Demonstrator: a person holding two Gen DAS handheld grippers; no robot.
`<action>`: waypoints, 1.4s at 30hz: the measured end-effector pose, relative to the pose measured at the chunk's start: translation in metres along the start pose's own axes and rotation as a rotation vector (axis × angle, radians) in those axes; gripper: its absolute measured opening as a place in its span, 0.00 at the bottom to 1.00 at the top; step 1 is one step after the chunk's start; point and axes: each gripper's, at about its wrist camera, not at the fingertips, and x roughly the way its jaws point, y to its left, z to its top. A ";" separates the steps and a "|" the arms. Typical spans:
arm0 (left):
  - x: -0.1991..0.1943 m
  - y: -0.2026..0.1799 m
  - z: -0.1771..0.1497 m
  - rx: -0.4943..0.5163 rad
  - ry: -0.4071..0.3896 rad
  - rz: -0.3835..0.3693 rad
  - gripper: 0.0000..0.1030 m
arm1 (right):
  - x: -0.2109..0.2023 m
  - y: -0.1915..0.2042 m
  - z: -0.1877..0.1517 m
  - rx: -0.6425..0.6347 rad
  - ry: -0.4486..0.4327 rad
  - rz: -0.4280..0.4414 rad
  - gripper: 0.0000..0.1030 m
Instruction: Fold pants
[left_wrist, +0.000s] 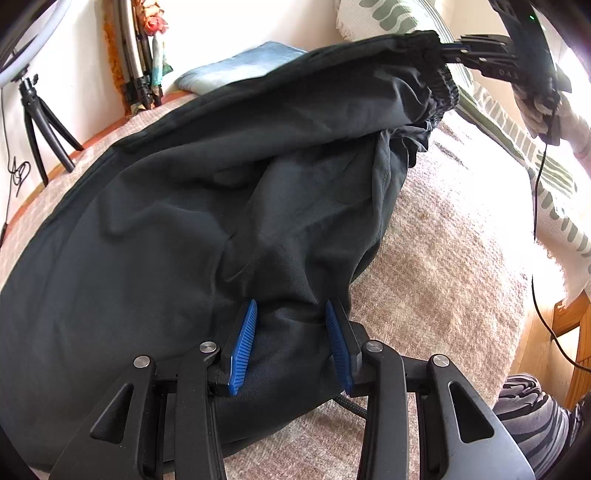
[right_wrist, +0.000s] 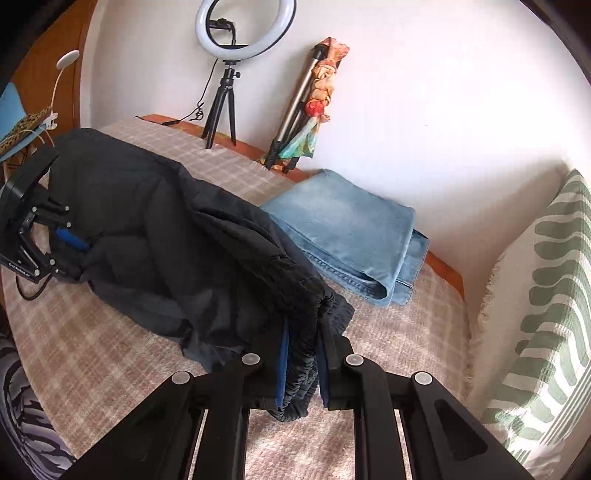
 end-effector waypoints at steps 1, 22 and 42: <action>0.000 -0.001 0.000 0.001 -0.002 0.001 0.36 | 0.009 -0.012 0.005 0.019 0.012 -0.009 0.11; -0.042 -0.051 -0.006 0.247 -0.026 0.074 0.55 | 0.050 -0.074 -0.105 0.770 0.169 0.210 0.79; -0.004 -0.019 0.001 0.220 0.006 0.069 0.08 | 0.095 -0.059 -0.092 1.186 0.158 0.263 0.73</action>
